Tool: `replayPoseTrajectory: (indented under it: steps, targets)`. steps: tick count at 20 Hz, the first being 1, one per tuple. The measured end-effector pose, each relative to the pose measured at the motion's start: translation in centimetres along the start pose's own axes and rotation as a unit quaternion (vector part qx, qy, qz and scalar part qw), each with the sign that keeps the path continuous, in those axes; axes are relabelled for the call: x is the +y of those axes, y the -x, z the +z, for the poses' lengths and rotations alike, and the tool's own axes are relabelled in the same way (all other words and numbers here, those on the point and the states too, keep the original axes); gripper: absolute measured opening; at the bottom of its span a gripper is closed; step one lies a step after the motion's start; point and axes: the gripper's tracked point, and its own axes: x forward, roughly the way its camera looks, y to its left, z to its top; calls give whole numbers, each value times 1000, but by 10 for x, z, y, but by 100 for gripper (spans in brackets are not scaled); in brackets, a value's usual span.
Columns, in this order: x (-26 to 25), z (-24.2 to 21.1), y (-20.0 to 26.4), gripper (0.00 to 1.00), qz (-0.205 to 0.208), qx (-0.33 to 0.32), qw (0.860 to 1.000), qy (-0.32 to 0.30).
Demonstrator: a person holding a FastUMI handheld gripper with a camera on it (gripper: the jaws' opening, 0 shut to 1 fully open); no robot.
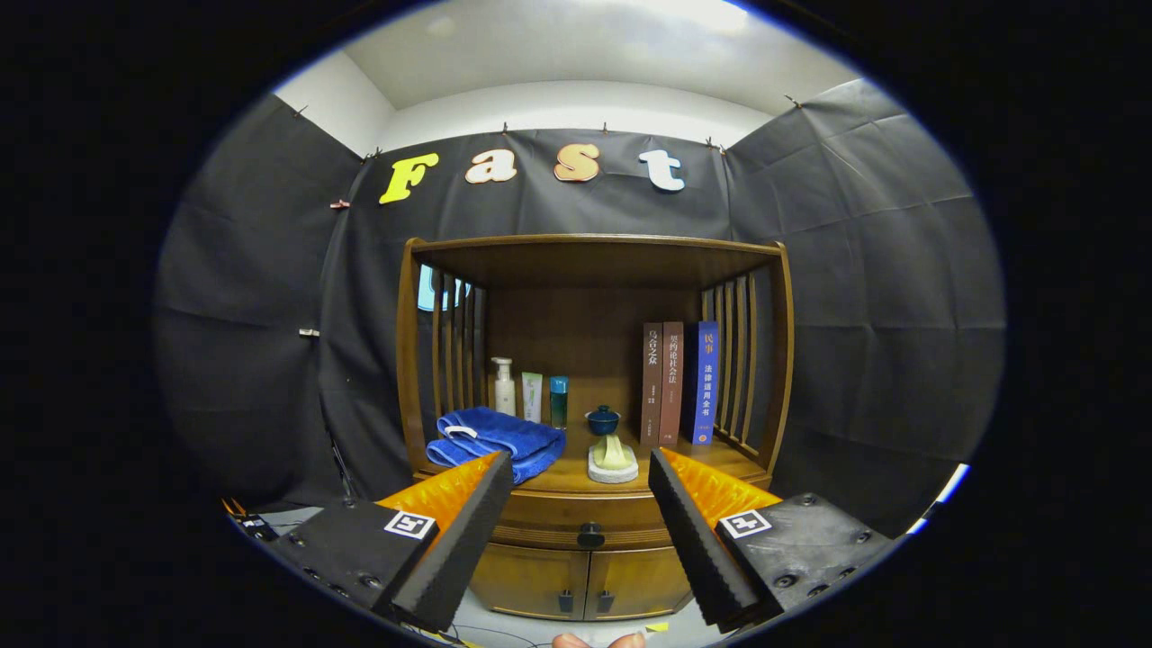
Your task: Pull open the drawer, take out the items inside it, and place them on the countertop above the cabinet.
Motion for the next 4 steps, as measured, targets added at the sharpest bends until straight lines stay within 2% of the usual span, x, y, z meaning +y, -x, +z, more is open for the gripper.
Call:
replayPoseTrajectory:
  steps: [4]
  targets:
    - [4, -1, 0, 99, 5, 0, 1000, 2]
